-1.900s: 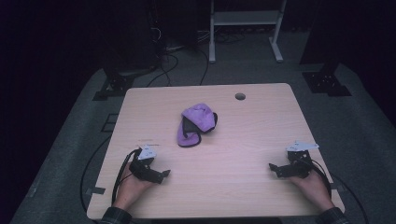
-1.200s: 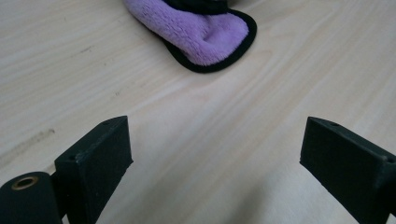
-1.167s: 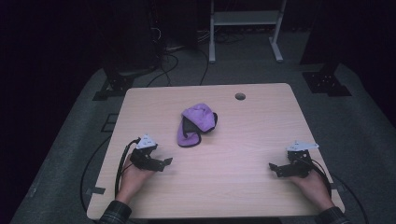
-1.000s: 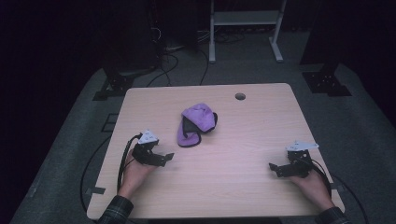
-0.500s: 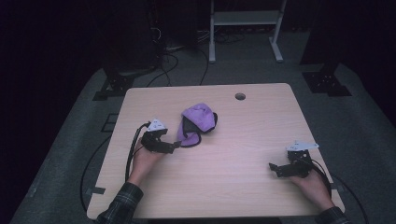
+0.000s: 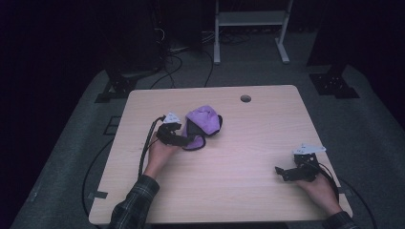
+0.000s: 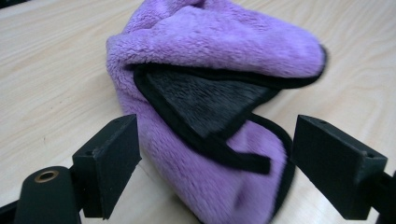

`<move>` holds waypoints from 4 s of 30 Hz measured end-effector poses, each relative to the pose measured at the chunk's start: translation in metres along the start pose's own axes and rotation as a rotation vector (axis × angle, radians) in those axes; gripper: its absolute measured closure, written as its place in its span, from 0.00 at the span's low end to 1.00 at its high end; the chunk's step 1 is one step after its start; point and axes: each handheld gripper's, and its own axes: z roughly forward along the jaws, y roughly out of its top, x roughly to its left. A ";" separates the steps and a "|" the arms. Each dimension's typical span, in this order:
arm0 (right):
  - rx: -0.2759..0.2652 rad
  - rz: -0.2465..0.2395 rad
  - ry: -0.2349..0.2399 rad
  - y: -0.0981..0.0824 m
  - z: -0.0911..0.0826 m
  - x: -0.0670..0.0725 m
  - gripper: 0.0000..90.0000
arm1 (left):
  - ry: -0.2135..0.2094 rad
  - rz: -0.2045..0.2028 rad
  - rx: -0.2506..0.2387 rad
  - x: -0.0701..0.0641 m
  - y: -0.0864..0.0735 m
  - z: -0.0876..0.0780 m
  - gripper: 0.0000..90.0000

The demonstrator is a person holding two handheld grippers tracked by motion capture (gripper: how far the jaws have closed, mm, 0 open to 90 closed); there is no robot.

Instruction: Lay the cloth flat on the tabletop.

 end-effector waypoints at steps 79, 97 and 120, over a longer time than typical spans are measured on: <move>-0.098 -0.237 0.340 0.069 0.022 0.108 0.36 | -0.272 0.183 0.136 -0.114 -0.026 -0.036 0.60; -0.202 -0.196 0.278 0.082 -0.005 0.088 0.92 | -0.236 0.197 0.059 -0.099 -0.009 -0.071 0.89; -0.286 -0.157 0.243 0.138 -0.002 0.073 0.91 | -0.097 0.071 -0.072 -0.043 -0.006 -0.090 0.93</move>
